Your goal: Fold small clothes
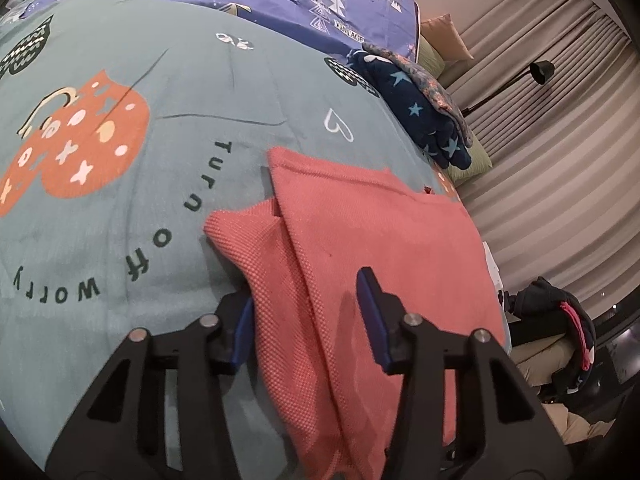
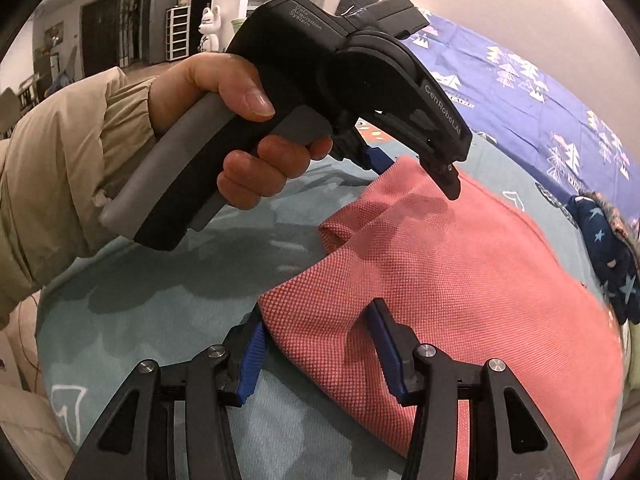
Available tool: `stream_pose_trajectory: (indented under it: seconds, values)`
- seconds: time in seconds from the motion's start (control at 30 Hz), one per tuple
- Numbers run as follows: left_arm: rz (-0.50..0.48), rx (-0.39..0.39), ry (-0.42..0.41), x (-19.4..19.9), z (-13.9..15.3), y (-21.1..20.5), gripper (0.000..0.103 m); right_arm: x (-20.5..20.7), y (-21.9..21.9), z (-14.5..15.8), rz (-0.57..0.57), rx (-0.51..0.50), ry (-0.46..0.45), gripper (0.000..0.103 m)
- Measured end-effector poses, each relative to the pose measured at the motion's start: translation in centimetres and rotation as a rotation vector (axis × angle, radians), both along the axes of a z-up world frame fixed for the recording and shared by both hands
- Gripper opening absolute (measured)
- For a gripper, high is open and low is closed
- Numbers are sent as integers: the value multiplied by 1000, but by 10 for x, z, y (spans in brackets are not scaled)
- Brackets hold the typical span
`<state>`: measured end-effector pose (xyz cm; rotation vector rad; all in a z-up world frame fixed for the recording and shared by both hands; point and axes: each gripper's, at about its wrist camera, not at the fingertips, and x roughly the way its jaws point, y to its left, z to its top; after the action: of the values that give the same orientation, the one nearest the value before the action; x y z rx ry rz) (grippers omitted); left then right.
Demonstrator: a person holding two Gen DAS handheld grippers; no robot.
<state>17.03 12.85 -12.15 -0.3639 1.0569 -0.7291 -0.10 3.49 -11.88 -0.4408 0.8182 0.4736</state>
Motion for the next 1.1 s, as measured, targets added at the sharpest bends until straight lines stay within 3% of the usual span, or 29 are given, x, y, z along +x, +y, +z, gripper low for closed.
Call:
stream_pose_trajectory:
  seconds: [0.2,0.3,0.37,0.47,0.67,1.1]
  values:
    - [-2,42,7,6,-3,-7,27,-2,0,0,-22,26,3,43]
    - [8,43,16,7,-4,-4,20,-2,-3,1,-37,45,4,33]
    - [14,42,13,6,-4,-4,17,-7,-3,2,-47,56,4,21]
    - [20,65,-3,3,-2,-7,14,-3,-8,4,-57,80,12,15]
    - [24,113,-18,3,5,-16,12,3,-17,10,-74,136,35,14]
    - [32,131,-36,3,22,-24,12,2,-34,24,-92,236,24,13]
